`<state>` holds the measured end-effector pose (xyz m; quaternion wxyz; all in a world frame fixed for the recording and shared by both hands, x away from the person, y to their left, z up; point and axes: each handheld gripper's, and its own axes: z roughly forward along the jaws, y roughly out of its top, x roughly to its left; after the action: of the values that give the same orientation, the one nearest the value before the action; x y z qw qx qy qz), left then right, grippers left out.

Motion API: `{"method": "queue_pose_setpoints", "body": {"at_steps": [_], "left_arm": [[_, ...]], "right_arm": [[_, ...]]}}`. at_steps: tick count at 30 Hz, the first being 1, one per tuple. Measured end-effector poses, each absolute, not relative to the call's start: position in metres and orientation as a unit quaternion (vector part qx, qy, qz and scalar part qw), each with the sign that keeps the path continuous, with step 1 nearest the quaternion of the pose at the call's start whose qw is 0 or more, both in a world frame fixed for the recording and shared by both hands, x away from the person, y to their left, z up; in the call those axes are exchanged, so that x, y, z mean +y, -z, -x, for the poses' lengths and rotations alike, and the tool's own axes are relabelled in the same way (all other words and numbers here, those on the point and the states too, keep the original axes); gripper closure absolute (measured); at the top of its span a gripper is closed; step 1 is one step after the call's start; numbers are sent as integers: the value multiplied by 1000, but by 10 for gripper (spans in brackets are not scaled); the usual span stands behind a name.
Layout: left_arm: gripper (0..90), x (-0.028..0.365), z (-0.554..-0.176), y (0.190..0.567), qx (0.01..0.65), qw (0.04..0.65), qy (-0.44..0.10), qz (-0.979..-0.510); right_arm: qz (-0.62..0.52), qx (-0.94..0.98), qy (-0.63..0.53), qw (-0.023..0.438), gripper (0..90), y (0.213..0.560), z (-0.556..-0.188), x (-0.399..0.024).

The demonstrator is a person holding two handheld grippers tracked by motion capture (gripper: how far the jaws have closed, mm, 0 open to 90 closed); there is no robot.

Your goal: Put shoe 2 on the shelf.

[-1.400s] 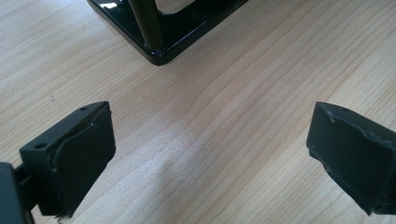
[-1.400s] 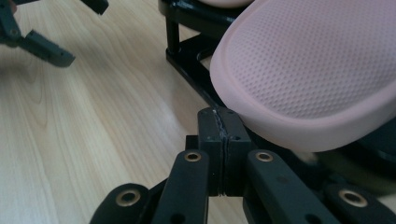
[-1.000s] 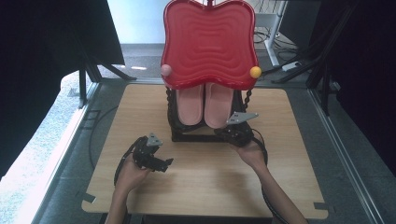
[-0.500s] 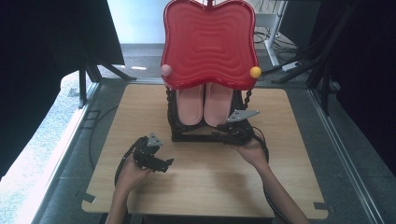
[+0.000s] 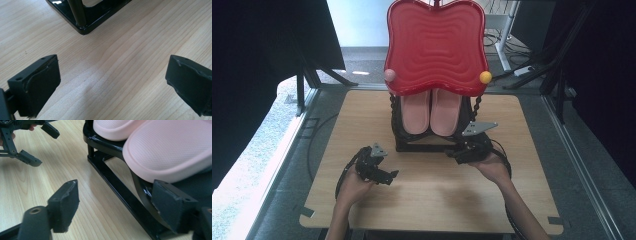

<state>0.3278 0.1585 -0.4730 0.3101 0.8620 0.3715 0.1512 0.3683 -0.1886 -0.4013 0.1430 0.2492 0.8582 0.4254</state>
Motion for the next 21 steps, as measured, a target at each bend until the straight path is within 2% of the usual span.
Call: {"method": "queue_pose_setpoints", "body": {"at_steps": [5,21], "left_arm": [[0,158,-328,473,371,309,-152,-862],[0,158,-328,474,373,307,-152,-862]], "right_arm": [[-257,858,-417,155,142,397,-363,-198],[-291,849,-401,183,98,389,-356,-238]]}}
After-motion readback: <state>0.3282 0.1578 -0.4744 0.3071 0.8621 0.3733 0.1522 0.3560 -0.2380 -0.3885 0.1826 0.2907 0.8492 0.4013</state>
